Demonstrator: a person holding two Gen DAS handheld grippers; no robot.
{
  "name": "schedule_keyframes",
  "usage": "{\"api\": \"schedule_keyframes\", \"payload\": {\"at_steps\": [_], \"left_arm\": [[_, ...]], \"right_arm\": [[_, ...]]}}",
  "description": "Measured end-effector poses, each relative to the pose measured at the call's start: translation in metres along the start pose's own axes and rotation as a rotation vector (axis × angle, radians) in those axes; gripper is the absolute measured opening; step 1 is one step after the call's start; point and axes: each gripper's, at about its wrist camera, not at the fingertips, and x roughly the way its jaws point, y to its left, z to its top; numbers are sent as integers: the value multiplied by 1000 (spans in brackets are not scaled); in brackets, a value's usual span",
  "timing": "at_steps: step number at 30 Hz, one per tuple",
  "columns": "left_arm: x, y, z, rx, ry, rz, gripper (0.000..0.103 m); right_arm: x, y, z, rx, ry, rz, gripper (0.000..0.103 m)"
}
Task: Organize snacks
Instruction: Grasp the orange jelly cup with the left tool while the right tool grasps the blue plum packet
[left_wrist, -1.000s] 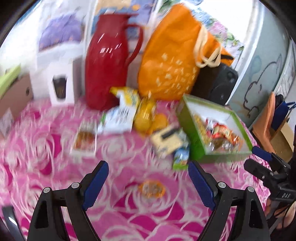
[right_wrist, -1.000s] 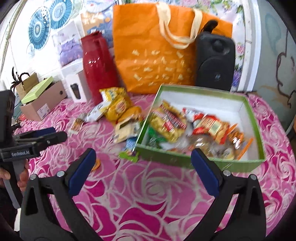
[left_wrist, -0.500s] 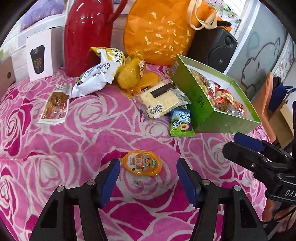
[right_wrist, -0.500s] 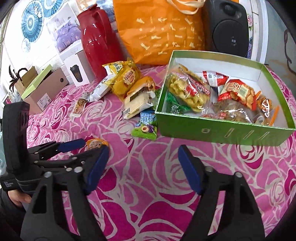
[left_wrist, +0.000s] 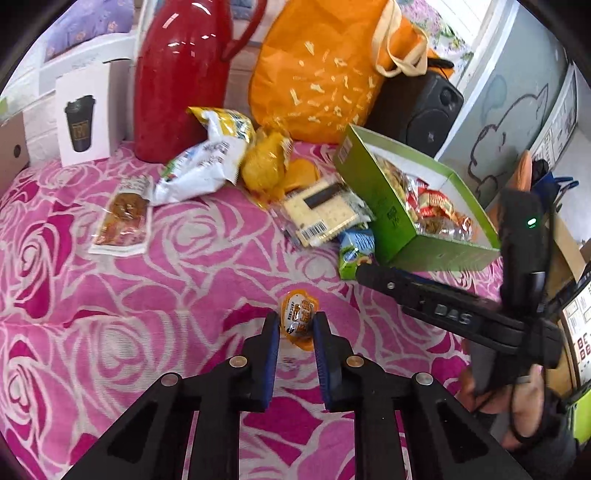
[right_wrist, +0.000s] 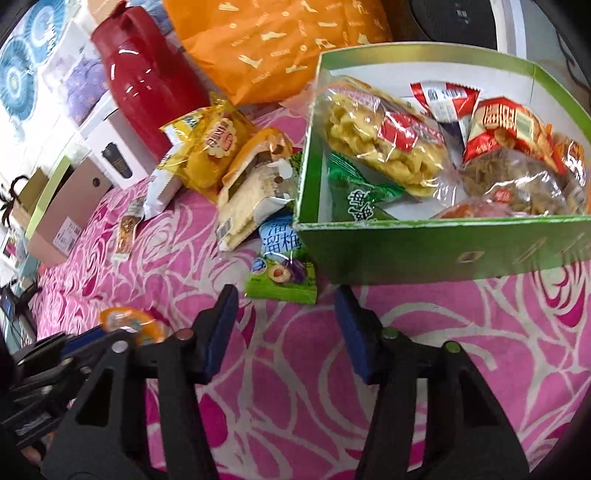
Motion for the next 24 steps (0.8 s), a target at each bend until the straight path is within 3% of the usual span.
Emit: {"api": "schedule_keyframes", "payload": {"at_steps": [2,3,4,5,13,16,19,20,21,22,24], "left_arm": [[-7,5,1,-16,-12,0,18],[-11,8,2,-24,-17,4,18],[-13,10,1,-27,-19,4,18],[-15,12,1,-32,-21,3,18],[-12,14,3,-35,-23,-2,18],[-10,15,-1,-23,-8,1,18],[-5,15,-9,-2,23,17,21],[-3,15,-12,-1,34,13,29],[-1,15,-14,-4,41,18,36],[1,16,-16,-8,47,31,50],[5,18,-16,-18,42,57,55]], "right_arm": [[6,3,0,10,-13,-10,49],[6,5,1,9,-20,-16,44],[7,6,1,8,-26,-20,34],[8,8,1,3,-31,-21,14],[-17,31,-14,-138,-2,44,11],[-17,31,-20,-145,36,44,15],[-16,34,-19,-152,26,24,42],[-14,35,-17,-148,17,11,51],[-13,35,-15,-143,13,5,54],[-11,36,-12,-135,11,4,54],[-4,36,-8,-121,20,-14,54]]}}
